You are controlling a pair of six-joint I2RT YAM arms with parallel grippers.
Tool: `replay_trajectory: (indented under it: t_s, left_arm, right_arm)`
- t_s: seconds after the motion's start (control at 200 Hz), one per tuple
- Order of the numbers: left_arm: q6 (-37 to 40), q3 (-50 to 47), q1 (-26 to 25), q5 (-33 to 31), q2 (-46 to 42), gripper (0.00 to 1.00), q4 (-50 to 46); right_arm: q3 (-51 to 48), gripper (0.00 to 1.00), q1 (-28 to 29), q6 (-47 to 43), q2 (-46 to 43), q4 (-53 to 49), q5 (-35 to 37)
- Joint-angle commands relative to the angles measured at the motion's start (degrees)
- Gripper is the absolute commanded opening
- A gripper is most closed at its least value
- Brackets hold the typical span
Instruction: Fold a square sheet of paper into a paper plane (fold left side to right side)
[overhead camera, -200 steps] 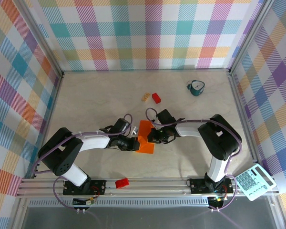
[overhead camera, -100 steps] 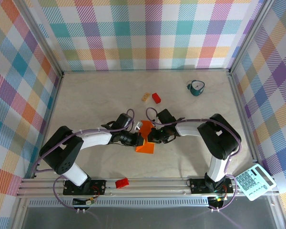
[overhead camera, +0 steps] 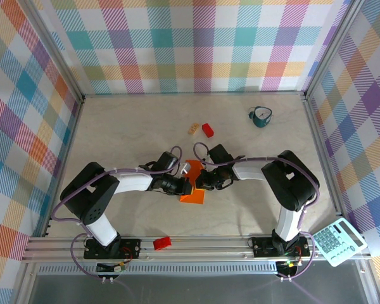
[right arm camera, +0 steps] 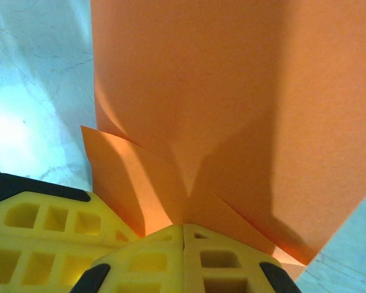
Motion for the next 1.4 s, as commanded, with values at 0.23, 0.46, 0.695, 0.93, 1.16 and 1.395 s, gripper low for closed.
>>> replay_trajectory:
  t_s: [0.23,0.46,0.695,0.93,1.16,1.395]
  left_arm:
    - [1.1,-3.6,-0.5,-0.7,-0.5,0.00,-0.1]
    - [1.5,-5.6,-0.5,-1.0,-2.5,0.00,-0.8]
    - [1.8,-8.1,-0.5,-0.6,-4.6,0.00,-0.6]
    - [-0.1,-12.0,-0.5,-1.4,-6.3,0.00,2.0]
    - [-1.3,-14.9,-0.5,-2.2,-7.9,0.00,3.6]
    - [-2.2,-17.2,-0.5,-3.1,-10.1,0.00,4.1]
  right_arm:
    - [-0.2,0.00,-0.8,-2.4,4.7,-8.0,4.8]
    - [0.5,0.00,-1.8,-3.9,5.5,-9.7,4.7]
    - [0.5,0.00,-2.8,-4.7,5.7,-10.7,4.7]
    - [0.4,0.00,-3.3,-5.0,5.3,-11.1,4.6]
    - [0.5,0.00,-3.3,-5.0,5.5,-11.3,4.5]
    - [0.7,0.00,-3.3,-5.2,5.1,-11.4,4.3]
